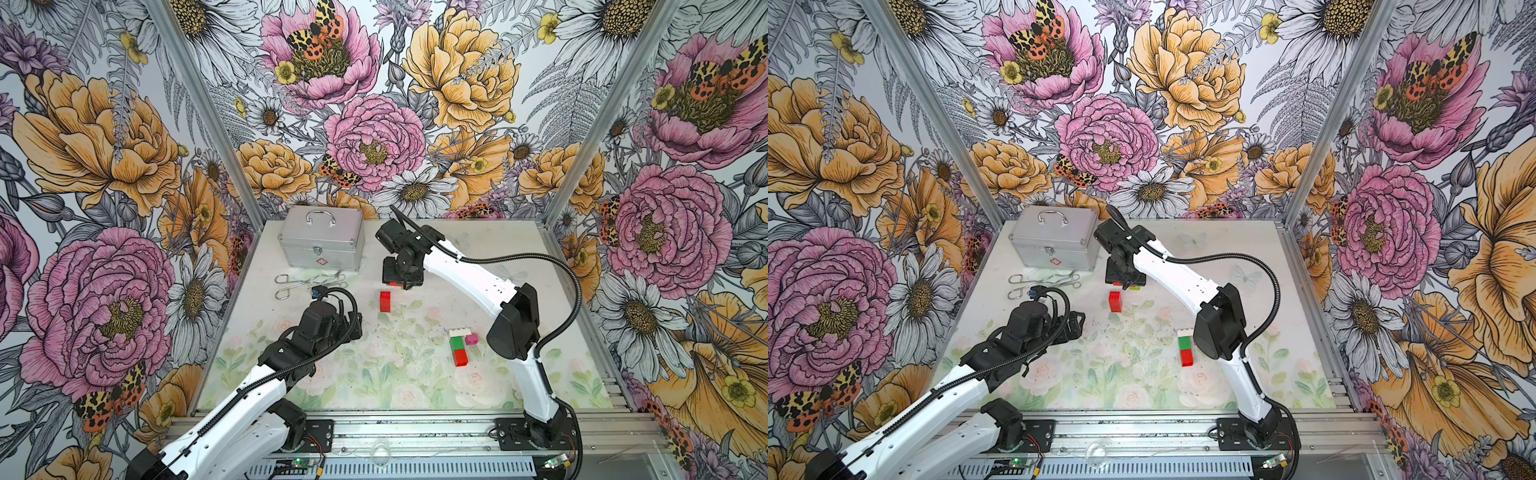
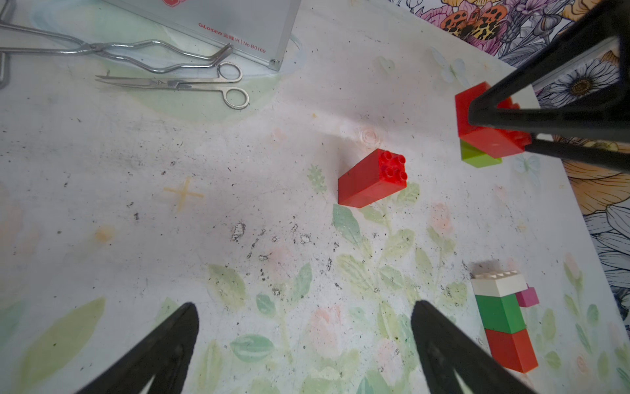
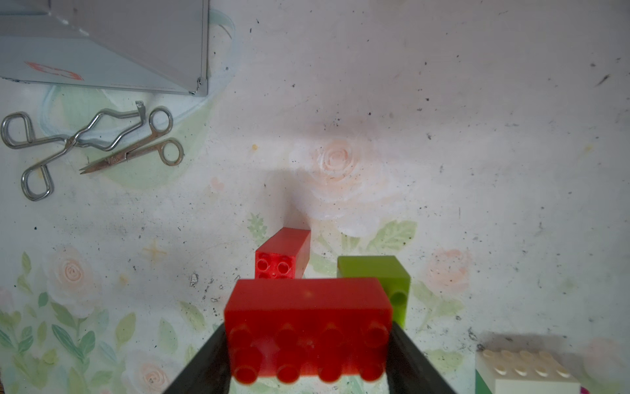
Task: Assemble the letter r with lego
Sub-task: Adjust the lego brick at the center of the board.
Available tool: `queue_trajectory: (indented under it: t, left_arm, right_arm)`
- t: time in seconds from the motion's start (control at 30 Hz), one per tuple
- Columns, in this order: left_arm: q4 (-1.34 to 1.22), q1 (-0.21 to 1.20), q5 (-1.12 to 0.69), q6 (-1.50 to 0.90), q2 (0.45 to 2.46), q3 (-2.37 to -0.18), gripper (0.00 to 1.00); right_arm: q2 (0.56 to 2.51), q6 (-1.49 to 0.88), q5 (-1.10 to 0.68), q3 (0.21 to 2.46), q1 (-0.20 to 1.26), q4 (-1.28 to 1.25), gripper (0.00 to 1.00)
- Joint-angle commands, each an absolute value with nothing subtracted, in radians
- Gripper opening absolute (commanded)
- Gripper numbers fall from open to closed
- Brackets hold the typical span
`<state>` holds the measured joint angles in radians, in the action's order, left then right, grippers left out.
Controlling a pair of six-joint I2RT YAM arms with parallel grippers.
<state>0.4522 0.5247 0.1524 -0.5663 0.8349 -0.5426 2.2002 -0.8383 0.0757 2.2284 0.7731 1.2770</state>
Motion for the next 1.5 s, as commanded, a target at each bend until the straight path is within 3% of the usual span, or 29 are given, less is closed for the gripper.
queue_trajectory:
  t: [0.0, 0.17, 0.37, 0.5, 0.57, 0.63, 1.47]
  left_arm:
    - [0.349, 0.477, 0.109, -0.536, 0.912, -0.54, 0.98]
    - [0.271, 0.461, 0.022, -0.52, 1.067, -0.601, 0.97]
    - [0.209, 0.454, 0.024, -0.528, 1.29, -0.687, 0.86]
    - [0.209, 0.451, 0.018, -0.532, 1.433, -0.763, 0.7]
    - [0.199, 0.452, 0.008, -0.535, 1.477, -0.786, 0.54]
    - [0.199, 0.45, 0.004, -0.534, 1.514, -0.807, 0.48]
    - [0.187, 0.494, -0.086, -0.544, 1.721, -0.932, 0.43]
  right_arm:
    - [2.174, -0.833, 0.127, 2.262, 0.771, 1.331, 0.53]
    - [2.053, -0.801, 0.164, 2.152, 0.727, 1.332, 0.53]
    - [1.893, -0.769, 0.142, 1.955, 0.682, 1.254, 0.53]
    - [1.811, -0.748, 0.127, 1.84, 0.665, 1.206, 0.53]
    - [1.775, -0.74, 0.108, 1.788, 0.656, 1.177, 0.53]
    - [1.743, -0.734, 0.099, 1.746, 0.644, 1.154, 0.53]
    - [1.647, -0.686, 0.036, 1.606, 0.577, 1.072, 0.53]
